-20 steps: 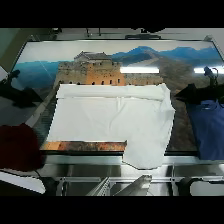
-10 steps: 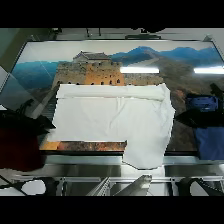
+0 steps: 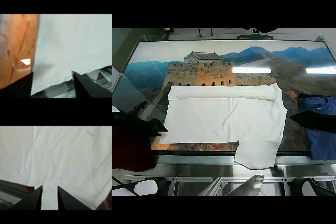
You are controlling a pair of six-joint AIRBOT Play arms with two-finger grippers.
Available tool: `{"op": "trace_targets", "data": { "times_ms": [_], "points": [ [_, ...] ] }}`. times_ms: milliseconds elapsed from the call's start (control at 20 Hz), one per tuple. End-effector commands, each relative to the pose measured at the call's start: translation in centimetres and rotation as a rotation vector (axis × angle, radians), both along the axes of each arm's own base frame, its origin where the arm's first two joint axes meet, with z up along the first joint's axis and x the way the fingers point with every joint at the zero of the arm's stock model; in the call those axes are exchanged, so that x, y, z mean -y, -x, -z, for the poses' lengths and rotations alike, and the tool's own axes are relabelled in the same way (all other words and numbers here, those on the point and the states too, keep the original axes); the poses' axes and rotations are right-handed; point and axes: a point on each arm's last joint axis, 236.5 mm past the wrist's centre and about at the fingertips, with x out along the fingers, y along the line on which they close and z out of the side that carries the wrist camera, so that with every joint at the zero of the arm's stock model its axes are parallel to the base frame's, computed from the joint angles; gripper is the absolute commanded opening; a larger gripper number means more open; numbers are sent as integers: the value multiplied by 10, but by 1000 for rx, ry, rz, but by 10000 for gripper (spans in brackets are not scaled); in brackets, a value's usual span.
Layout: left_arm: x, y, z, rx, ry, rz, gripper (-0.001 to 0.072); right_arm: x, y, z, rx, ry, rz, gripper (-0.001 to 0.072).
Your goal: Fold the shirts.
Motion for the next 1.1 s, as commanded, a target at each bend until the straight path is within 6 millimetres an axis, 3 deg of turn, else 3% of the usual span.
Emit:
{"op": "trace_targets", "data": {
  "times_ms": [0, 100, 150, 200, 350, 500, 750, 850, 900, 950, 1050],
  "points": [
    [-16, -14, -28, 23, 22, -50, 542, 0, 0, -2, 8, 2, 5, 229],
    [-28, -18, -30, 39, 15, -85, 543, 0, -1, 0, 3, -1, 5, 253],
    [-28, -15, -28, 32, 17, -94, 543, 1, -2, 1, -3, -4, 5, 318],
    [-25, -10, -23, 17, 25, -93, 543, 1, -3, 4, -11, -8, 8, 326],
    [-15, 8, 1, -11, 31, -97, 543, 4, -8, 14, -65, -37, 35, 326],
    [-14, 13, 24, 5, -2, -121, 543, -1, -3, 26, -141, -79, 10, 325],
    [-2, 6, 23, 37, 47, -145, 541, 0, -2, 29, -155, -78, 8, 325],
    [6, 3, 16, 66, 95, -126, 230, 3, 2, 34, -178, -60, 8, 326],
    [9, 2, 14, 77, 107, -113, 155, 8, 6, 41, -215, -42, 26, 326],
    [9, 1, 14, 82, 109, -115, 147, 13, 12, 52, -259, -19, 46, 326],
    [9, 1, 14, 80, 110, -114, 21, 19, 33, 87, -386, -7, 121, 325]
  ]
}}
